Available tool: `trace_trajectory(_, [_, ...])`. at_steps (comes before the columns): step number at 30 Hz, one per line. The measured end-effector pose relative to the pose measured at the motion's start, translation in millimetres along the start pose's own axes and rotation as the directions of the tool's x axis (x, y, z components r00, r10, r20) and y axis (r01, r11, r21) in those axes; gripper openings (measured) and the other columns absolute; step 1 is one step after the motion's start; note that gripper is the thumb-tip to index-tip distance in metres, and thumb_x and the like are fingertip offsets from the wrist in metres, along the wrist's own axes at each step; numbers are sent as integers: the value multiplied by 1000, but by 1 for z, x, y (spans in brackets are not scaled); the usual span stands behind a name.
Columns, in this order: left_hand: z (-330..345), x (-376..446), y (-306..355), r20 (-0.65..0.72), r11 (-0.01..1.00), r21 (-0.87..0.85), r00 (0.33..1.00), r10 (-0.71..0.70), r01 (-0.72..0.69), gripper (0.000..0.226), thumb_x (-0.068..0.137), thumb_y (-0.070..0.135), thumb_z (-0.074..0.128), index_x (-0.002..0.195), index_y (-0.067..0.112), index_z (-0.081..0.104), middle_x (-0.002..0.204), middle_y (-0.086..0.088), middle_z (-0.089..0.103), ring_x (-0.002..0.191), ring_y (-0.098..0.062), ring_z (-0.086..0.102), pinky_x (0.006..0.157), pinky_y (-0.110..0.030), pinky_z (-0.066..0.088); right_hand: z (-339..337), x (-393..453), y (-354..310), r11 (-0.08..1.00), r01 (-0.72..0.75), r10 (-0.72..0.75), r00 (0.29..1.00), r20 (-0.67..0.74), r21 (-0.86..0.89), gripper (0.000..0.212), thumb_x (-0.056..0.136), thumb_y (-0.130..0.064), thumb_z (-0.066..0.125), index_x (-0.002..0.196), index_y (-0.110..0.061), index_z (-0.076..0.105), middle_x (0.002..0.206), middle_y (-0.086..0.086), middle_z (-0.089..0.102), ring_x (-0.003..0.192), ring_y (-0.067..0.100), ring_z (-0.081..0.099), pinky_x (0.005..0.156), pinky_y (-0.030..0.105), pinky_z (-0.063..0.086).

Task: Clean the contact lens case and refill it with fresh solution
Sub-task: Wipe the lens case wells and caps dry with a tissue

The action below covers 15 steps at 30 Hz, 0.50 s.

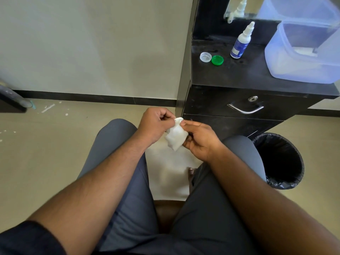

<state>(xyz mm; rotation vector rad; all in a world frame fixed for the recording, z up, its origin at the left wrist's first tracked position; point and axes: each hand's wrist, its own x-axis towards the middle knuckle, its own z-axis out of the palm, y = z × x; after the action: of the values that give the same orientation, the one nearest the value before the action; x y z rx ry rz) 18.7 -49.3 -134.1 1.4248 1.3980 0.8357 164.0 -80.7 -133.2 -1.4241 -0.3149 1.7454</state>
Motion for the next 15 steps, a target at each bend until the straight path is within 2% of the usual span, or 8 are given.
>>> trace_trajectory(4, [-9, 3, 0, -29, 1000, -26, 1000, 6, -6, 9, 79, -2, 68, 83, 4, 73, 78, -6, 70, 70, -15, 64, 62, -26, 55, 2, 1, -2, 990, -10, 3, 998, 55, 143, 27, 92, -11, 57, 119, -6, 63, 117, 17, 66, 103, 32, 66, 85, 50, 55])
trace_trajectory(7, [-16, 8, -4, -50, 988, -135, 995, -80, 73, 9, 79, -3, 68, 79, 4, 73, 79, -11, 71, 71, -22, 66, 64, -36, 60, -6, 0, -20, 952, 142, -147, 989, 1, 270, 20, 95, -12, 54, 111, -8, 64, 107, 13, 68, 98, 27, 66, 85, 46, 56])
trace_trajectory(9, [-20, 9, -5, -52, 969, -217, 990, -129, 115, 12, 78, -5, 66, 75, 5, 72, 79, -13, 70, 71, -26, 66, 65, -43, 61, -14, -5, -33, 934, 320, -322, 947, -18, 156, 15, 94, -10, 55, 103, -11, 66, 103, 8, 68, 99, 23, 65, 89, 44, 54])
trace_trajectory(10, [-21, 9, -5, -49, 962, -238, 988, -146, 130, 13, 78, -6, 66, 74, 5, 72, 79, -13, 70, 72, -26, 66, 65, -45, 61, -18, -7, -36, 892, 448, -449, 894, -3, -59, 14, 93, -8, 57, 100, -14, 68, 102, 5, 68, 98, 17, 65, 88, 39, 55])
trace_trajectory(11, [-23, 10, -5, -43, 958, -246, 986, -159, 144, 13, 78, -6, 66, 73, 5, 72, 79, -13, 70, 72, -27, 65, 65, -46, 60, -20, -9, -37, 748, 570, -586, 808, 63, -341, 15, 91, -8, 61, 99, -15, 70, 100, 1, 68, 95, 7, 63, 85, 30, 55])
trace_trajectory(12, [-24, 10, -5, -35, 957, -247, 985, -169, 156, 13, 78, -6, 66, 73, 5, 72, 79, -12, 70, 72, -27, 65, 65, -46, 60, -21, -9, -35, 521, 644, -676, 712, 190, -561, 16, 89, -7, 63, 100, -14, 72, 98, -1, 66, 91, 0, 61, 82, 19, 51])
trace_trajectory(13, [-25, 11, -5, -26, 956, -241, 984, -176, 165, 12, 78, -6, 66, 74, 4, 72, 79, -12, 70, 72, -26, 65, 64, -45, 61, -21, -7, -31, 309, 679, -711, 630, 313, -666, 17, 87, -7, 65, 101, -12, 72, 95, -2, 64, 86, -3, 59, 77, 11, 48])
trace_trajectory(15, [-24, 12, -5, -8, 961, -214, 984, -179, 173, 12, 79, -5, 65, 75, 3, 72, 77, -11, 69, 69, -24, 64, 64, -41, 60, -16, -2, -24, 49, 712, -715, 515, 473, -701, 17, 86, -5, 66, 102, -6, 73, 91, 4, 61, 78, 1, 56, 71, 9, 45])
